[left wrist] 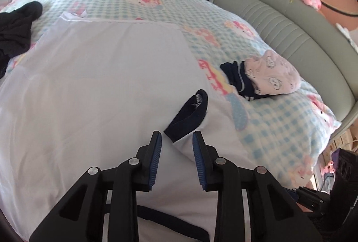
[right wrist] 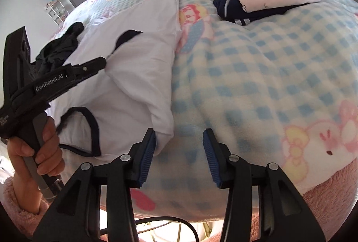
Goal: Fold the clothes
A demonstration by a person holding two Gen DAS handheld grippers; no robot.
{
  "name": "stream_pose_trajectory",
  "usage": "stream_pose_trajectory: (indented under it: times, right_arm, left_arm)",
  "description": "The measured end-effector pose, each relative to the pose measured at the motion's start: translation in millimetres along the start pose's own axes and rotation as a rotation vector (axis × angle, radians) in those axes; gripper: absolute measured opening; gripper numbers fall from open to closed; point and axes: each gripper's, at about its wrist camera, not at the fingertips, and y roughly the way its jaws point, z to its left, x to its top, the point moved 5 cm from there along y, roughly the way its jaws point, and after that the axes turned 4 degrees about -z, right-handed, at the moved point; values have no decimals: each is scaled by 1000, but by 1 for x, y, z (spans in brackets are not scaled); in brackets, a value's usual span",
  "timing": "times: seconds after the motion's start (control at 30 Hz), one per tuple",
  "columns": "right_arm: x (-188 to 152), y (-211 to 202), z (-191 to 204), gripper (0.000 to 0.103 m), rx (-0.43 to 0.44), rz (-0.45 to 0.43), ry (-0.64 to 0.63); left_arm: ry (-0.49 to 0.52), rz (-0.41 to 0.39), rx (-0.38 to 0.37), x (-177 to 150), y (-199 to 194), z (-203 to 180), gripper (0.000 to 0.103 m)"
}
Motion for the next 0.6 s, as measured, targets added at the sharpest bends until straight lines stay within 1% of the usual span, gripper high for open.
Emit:
stream_pose_trajectory:
  times: [0.03, 0.07, 0.1, 0.17, 0.2, 0.23, 0.27, 0.3, 0.33, 0.37, 0.4, 0.47, 0.5, 0.57, 0.6]
  right_arm:
    - [5, -2, 4, 49, 39, -16, 6]
    - [11, -3, 6, 51, 71, -35, 18]
    - [16, -2, 8, 52, 94, -53, 31]
    - [26, 6, 7, 53, 105, -74, 58]
    - [26, 15, 4, 53, 80, -59, 63]
    - [23, 24, -1, 53, 42, -26, 62]
    - [17, 31, -5, 48, 12, 6, 59]
    - [11, 38, -10, 46, -18, 39, 56]
    - [6, 40, -13, 45, -33, 55, 57]
    - [3, 35, -14, 45, -26, 47, 62]
    - [1, 31, -15, 46, -17, 40, 67]
    - [3, 24, -14, 51, 10, 17, 78]
    - [6, 22, -13, 52, 22, 3, 78]
    - [12, 22, -10, 56, 38, -16, 73]
    - [12, 27, -7, 56, 30, -4, 59]
  left_arm:
    - [15, 5, -9, 0, 2, -4, 47]
    - [24, 16, 2, -1, 6, -5, 47]
    - [25, 31, 34, -3, 12, -5, 47]
    - [29, 61, 98, -7, 23, -4, 47]
    - [39, 69, 167, -9, 27, 0, 47]
    - [38, 62, 251, -9, 27, 9, 45]
    - [17, 48, 316, -7, 24, 20, 45]
    - [-26, 34, 338, -5, 20, 30, 45]
    - [-90, 21, 302, -3, 13, 38, 45]
    - [-135, 10, 260, -3, 7, 42, 43]
    - [-135, 4, 228, -3, 2, 40, 43]
    - [-77, -2, 167, -7, -4, 26, 43]
    - [-56, -2, 120, -10, -6, 17, 43]
    - [-28, 5, -1, -19, -8, -6, 45]
    - [-4, 13, -26, -24, -6, -16, 45]
